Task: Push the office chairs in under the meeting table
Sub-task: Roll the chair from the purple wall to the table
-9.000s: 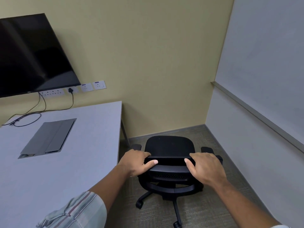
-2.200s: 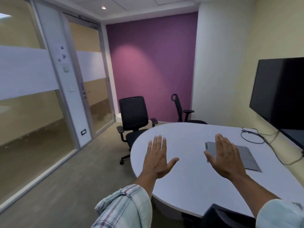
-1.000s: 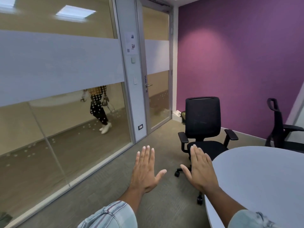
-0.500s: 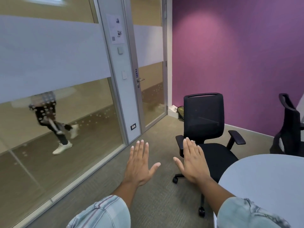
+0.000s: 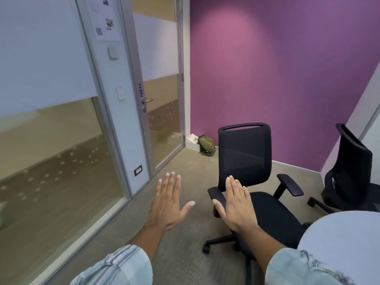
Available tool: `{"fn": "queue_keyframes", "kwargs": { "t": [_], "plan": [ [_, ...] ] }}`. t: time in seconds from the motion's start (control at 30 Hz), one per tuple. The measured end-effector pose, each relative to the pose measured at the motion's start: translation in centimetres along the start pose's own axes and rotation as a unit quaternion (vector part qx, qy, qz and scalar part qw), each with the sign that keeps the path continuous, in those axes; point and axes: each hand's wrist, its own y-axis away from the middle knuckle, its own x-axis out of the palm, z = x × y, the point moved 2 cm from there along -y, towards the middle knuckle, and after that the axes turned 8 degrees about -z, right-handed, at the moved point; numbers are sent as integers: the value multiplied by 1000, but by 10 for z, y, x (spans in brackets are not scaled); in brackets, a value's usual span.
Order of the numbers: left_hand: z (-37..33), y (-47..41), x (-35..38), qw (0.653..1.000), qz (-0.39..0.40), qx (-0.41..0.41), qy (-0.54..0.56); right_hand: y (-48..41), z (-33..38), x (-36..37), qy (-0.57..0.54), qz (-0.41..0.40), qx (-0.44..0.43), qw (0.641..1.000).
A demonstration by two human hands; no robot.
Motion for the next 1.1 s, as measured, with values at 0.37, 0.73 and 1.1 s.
{"fn": "queue_keyframes", "kwargs": {
  "t": [0.37,0.73,1.1],
  "plan": [
    [59,-164,82,997,1,75,29,-146,-23,84,24,-5,54,998],
    [87,-394,160,992,1,115,45,-331,-109,144,49,-34,115,992],
    [42,-559,220,965,17,251,79,-410,-172,167,83,-69,251,962]
  ]
}}
